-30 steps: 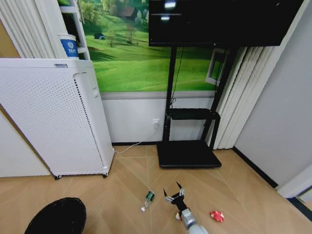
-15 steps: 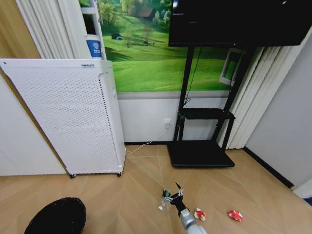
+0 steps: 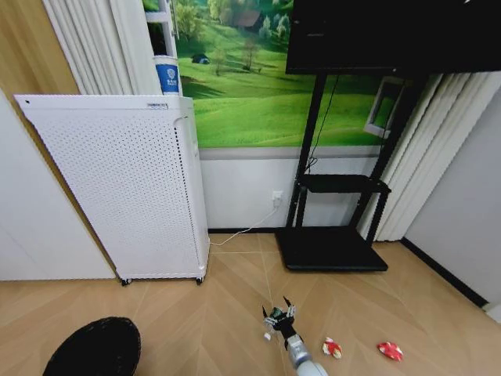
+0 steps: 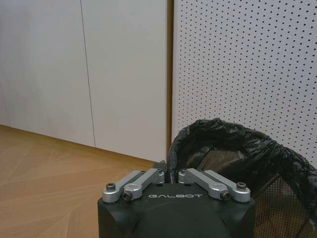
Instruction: Pick up the trash bin and place the garbage on the floor into it.
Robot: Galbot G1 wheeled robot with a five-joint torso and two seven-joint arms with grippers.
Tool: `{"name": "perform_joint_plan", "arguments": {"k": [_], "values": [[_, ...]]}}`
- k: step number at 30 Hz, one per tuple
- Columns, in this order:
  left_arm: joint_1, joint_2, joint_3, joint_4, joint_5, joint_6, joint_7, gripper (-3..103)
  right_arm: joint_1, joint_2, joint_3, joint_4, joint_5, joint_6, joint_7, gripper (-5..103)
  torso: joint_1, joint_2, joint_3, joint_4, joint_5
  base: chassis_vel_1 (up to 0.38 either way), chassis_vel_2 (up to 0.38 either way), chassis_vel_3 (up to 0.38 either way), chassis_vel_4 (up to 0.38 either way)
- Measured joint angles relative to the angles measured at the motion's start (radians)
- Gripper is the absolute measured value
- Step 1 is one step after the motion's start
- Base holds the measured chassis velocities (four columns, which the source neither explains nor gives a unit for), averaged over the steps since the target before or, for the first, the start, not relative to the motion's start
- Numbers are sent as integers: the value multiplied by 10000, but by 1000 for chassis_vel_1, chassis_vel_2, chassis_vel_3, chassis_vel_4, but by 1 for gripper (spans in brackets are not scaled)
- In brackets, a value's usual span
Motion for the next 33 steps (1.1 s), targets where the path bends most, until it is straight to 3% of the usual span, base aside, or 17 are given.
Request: {"name": "perform_joint_plan", "arguments": {"k": [3, 5, 6, 10, 14, 19, 21, 22, 23, 25, 26, 27, 29, 33], "values": [[-20, -1, 23, 23, 9, -23, 25, 7, 84, -27, -185, -59, 368, -463, 126, 100, 0, 0, 0, 0, 0, 0, 0, 0, 0], [-138, 16, 53, 81, 95, -93, 28, 7, 662, -459, -1014, -87, 1483, -2106, 28, 100, 0, 0, -1, 5, -1, 0, 0, 0, 0], [-138, 16, 53, 81, 95, -93, 28, 7, 662, -459, -1014, -87, 1483, -2106, 28, 100, 0, 0, -1, 5, -1, 0, 0, 0, 0], [-109, -26, 89, -27, 146, -155, 99, 7, 2323, -1196, -2747, -664, 3209, -3530, 181, 100, 1, 0, 0, 4, -1, 0, 0, 0, 0], [-85, -52, 89, -57, 157, -195, 130, 7, 2826, -1028, -3263, -1045, 3514, -3719, 362, 100, 1, 0, 0, 6, 0, 0, 0, 0, 0], [-84, -79, 86, -119, 190, -207, 141, 7, 3299, -882, -3593, -1695, 2809, -3635, 229, 100, 1, 0, 0, 6, 1, 0, 0, 0, 0], [-119, -79, 95, -113, 209, -212, 144, 7, 3362, -1201, -3754, -1414, 3964, -4303, 681, 100, 1, -1, 0, 5, -1, 0, 0, 0, 0], [-167, -79, 127, -83, 231, -219, 144, 7, 3361, -1368, -3872, -1171, 5091, -4784, 1219, 100, 1, 0, -1, 0, -5, 0, 0, 0, 0], [-167, -79, 127, -83, 231, -219, 144, 7, 3361, -1368, -3872, -1171, 5091, -4784, 1219, 100, 1, 0, -1, 0, -5, 0, 0, 0, 0], [-208, -89, 166, -54, 255, -220, 143, 7, 3341, -1331, -3935, -1069, 5931, -5011, 1933, 100, 1, 0, -1, -1, -6, 0, 0, 0, 0], [-263, -120, 252, -37, 299, -220, 143, 7, 3276, -1034, -4030, -1004, 7163, -5179, 3184, 100, 1, -1, 0, 3, 4, 0, 0, 0, 0], [-263, -120, 252, -37, 299, -220, 143, 7, 3276, -1034, -4030, -1004, 7163, -5179, 3184, 100, 1, -1, 0, 3, 4, 0, 0, 0, 0], [-319, -137, 351, -17, 343, -221, 140, 7, 3157, -790, -4091, -747, 8924, -5522, 4408, 100, 0, -1, -1, 7, 1, 0, 0, 0, 0], [-388, -136, 400, 62, 365, -222, 129, 7, 3056, -809, -4206, -509, 9751, -5704, 4972, 100, 0, 0, -2, 1, -4, 0, 0, 0, 0]]}}
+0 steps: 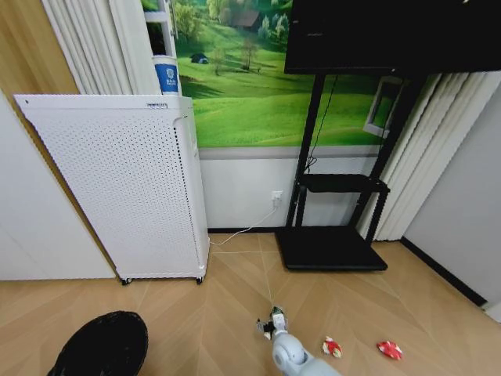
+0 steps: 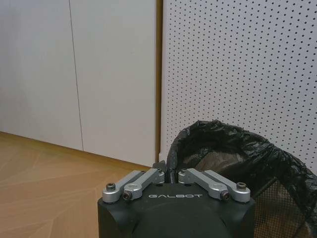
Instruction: Pick up the trash bin and place the garbage on the floor into it.
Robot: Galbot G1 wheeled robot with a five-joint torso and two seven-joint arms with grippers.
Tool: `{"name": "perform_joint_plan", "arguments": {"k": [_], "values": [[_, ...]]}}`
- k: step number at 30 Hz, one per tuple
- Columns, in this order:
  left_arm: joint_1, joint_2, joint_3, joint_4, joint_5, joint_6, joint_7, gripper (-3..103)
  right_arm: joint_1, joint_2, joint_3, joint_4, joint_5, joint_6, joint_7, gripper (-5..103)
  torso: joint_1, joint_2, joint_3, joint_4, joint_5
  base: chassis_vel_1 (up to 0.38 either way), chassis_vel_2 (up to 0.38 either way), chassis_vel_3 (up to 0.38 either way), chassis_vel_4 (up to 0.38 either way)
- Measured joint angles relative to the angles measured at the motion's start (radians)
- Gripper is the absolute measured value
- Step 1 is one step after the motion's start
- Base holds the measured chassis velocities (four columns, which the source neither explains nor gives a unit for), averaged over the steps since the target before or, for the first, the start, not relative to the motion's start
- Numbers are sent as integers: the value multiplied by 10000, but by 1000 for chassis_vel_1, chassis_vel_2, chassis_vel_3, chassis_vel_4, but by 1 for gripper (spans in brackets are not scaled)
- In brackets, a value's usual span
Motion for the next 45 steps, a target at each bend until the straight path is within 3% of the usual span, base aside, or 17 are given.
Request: {"name": "perform_joint_plan", "arguments": {"k": [10, 31, 34, 36, 37, 39, 41, 42, 45], "values": [[51, 21, 1, 148, -30, -69, 10, 7, 745, 927, -498, -1089, 412, 201, 623, 100, 1, 0, 1, 4, 3, 0, 0, 0, 0], [2, -89, 64, 208, 45, -71, 21, 7, 1793, 1557, -517, -4040, -344, 1096, -35, 102, 1, 0, 1, 3, 4, 0, 0, 0, 0], [-35, -67, 56, 196, 11, -52, -9, 7, 1956, 1663, -593, -4618, -712, 1344, -185, 91, 1, 0, 1, 3, 4, 0, 0, 0, 0], [-39, -66, 54, 196, 6, -51, -11, 7, 1976, 1673, -609, -4675, -735, 1357, -205, 91, 1, 0, 1, 3, 3, 0, 0, 0, 0], [-44, -60, 48, 196, -21, -49, -15, 7, 2039, 1714, -653, -4870, -825, 1411, -256, 81, 1, -1, 1, 2, 3, 0, 0, 0, 0], [-44, -58, 46, 196, -40, -47, -18, 7, 2076, 1739, -674, -4981, -881, 1446, -279, 81, 1, 0, 1, 3, 4, 0, 0, 0, 0], [-44, -55, 44, 196, -62, -44, -21, 7, 2124, 1782, -693, -5135, -961, 1494, -305, 71, 1, -1, 1, 3, 3, 0, 0, 0, 0], [-44, -55, 44, 196, -62, -44, -21, 7, 2124, 1782, -693, -5135, -961, 1494, -305, 71, 1, -1, 1, 3, 3, 0, 0, 0, 0], [-56, -12, 26, 207, -212, -40, -107, 7, 2287, 1861, -743, -5713, -1263, 1727, -516, 54, 0, 0, 1, 3, 3, 0, 0, 0, 0]]}}
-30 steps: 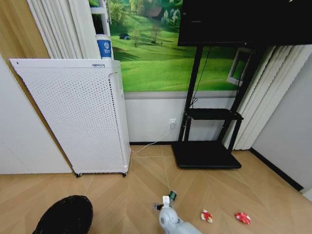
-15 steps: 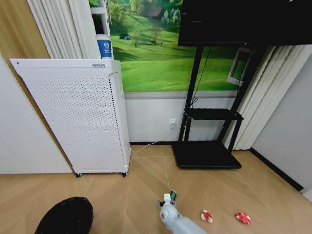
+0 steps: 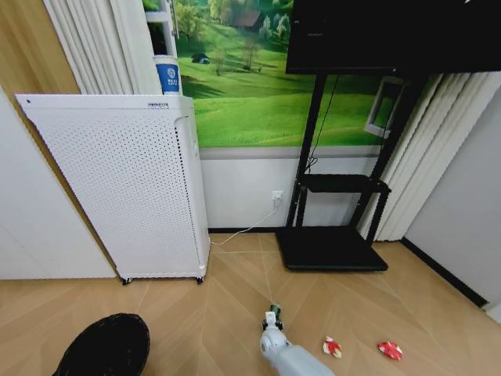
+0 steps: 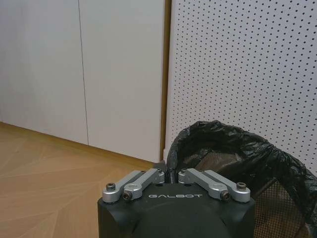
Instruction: Pick up the trash bin and place the garbage on the floor into it.
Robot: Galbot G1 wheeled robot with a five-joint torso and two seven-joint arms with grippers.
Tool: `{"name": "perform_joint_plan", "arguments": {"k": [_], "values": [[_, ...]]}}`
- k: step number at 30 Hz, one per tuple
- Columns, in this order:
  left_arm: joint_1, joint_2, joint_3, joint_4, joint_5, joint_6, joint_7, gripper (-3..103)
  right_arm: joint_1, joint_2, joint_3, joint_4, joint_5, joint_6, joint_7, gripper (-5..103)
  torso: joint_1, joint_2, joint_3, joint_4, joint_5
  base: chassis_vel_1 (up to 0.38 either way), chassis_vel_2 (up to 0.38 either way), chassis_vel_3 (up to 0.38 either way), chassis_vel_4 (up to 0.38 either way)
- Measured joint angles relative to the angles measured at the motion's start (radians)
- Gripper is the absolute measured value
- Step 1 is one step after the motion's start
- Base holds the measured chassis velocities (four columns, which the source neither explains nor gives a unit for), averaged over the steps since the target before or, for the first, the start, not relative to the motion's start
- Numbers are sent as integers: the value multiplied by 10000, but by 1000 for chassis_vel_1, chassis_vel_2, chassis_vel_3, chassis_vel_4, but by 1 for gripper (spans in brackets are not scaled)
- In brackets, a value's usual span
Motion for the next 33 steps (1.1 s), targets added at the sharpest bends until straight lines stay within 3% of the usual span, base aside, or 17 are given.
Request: {"name": "perform_joint_plan", "arguments": {"k": [1, 5, 14, 22, 29, 31, 32, 33], "values": [[0, 0, 0, 0, 0, 0, 0, 7, 0, 0, 0, 0, 0, 0, 0, 54, 0, 0, 0, 0, 0, 0, 0, 0, 0], [-56, 60, -4, -3, -121, 46, -24, 7, -109, -118, -29, 50, -79, 10, -19, 32, 0, 0, -1, 0, -1, 0, 0, 0, 0], [-207, 168, 92, 4, -165, 207, -73, 7, -477, -307, 131, 508, -69, -10, -66, 13, -1, 1, -2, 0, -2, 0, 0, 0, 0], [-654, 439, 324, -118, -53, 528, -267, 7, -695, -461, 1268, 1015, -694, -220, -591, 12, 0, -1, 2, -2, 4, 0, 0, 0, 0], [-1327, 1020, 863, -184, 221, 977, -509, 7, -1048, -1074, 2598, 2478, -1253, -23, -1101, 12, 0, -1, 2, 3, 3, 0, 0, 0, 0], [-1662, 1577, 1248, -223, 215, 1137, -656, 7, -1391, -1284, 3585, 3093, -2637, 514, -1784, 12, 0, -1, 1, -2, -2, 0, 0, 0, 0], [-1662, 1577, 1248, -223, 215, 1137, -656, 7, -1391, -1284, 3585, 3093, -2637, 514, -1784, 12, 0, -1, 1, -2, -2, 0, 0, 0, 0], [-1820, 1963, 1512, -229, 148, 1252, -688, 7, -1606, -1345, 4077, 3329, -3557, 961, -2106, 12, 0, -1, 1, 0, 2, 0, 0, 0, 0]]}}
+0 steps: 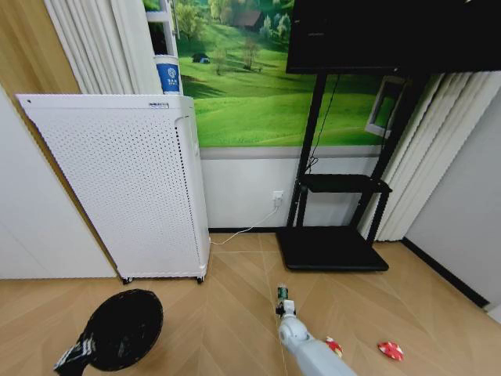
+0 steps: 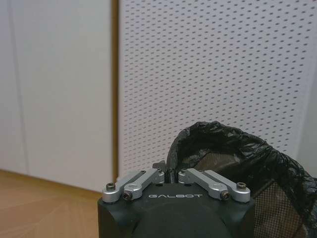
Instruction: Pick up the trash bin and place the garbage on the floor into it.
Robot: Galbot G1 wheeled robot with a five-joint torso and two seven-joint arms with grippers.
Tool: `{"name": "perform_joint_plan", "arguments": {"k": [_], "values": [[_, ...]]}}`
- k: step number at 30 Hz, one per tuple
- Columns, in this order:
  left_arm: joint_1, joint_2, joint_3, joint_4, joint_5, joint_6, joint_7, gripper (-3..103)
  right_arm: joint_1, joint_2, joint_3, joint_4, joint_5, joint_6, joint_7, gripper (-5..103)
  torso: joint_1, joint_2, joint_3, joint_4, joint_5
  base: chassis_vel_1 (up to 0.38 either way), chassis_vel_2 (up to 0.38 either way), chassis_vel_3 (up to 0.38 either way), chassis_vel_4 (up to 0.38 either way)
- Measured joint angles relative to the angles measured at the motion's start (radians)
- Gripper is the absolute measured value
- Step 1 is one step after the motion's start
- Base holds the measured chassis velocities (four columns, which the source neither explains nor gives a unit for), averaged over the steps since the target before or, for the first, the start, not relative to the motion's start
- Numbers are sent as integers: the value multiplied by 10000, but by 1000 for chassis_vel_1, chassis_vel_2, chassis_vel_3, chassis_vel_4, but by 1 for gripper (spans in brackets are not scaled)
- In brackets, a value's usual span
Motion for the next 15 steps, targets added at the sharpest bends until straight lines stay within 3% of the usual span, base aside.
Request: {"name": "perform_joint_plan", "arguments": {"k": [1, 2, 3, 4, 8, 11, 12, 13, 15], "values": [[-228, 492, 331, 18, -129, 114, -17, 7, -296, -123, 487, 396, -781, 407, -277, 12, 0, 0, 0, -2, 0, 0, 0, 0, 0], [-228, 492, 331, 18, -129, 114, -17, 7, -296, -123, 487, 396, -781, 407, -277, 12, 0, 0, 0, -2, 0, 0, 0, 0, 0], [-551, 1048, 728, 121, -355, 231, -88, 7, -683, -371, 982, 1023, -1136, 714, -653, 12, 0, 0, 0, -3, 1, 0, 0, 0, 0], [-551, 1048, 728, 121, -355, 231, -88, 7, -683, -371, 982, 1023, -1136, 714, -653, 12, 0, 0, 0, -3, 1, 0, 0, 0, 0], [-1313, 2028, 1793, 504, -1277, 454, -101, 7, -1609, -963, 1852, 2529, -1245, 2024, -1765, 12, 1, 0, -1, -10, 0, 0, 0, 0, 0], [-1337, 2226, 2243, 640, -1844, 454, -63, 7, -1900, -1218, 1906, 3166, -954, 2312, -2276, 12, 0, 0, 0, 10, 2, 0, 0, 0, 0], [-1421, 2458, 2833, 732, -2380, 457, -90, 7, -2292, -1385, 2104, 3794, -888, 2348, -2502, 12, 0, 0, -1, 13, -3, 0, 0, 0, 0], [-1421, 2458, 2833, 732, -2380, 457, -90, 7, -2292, -1385, 2104, 3794, -888, 2348, -2502, 12, 0, 0, -1, 13, -3, 0, 0, 0, 0], [-1696, 2796, 3726, 971, -2824, 468, -110, 7, -2814, -1443, 2375, 4465, -1054, 2424, -2603, 12, 0, 0, 0, 4, -5, 0, 0, 0, 0]]}}
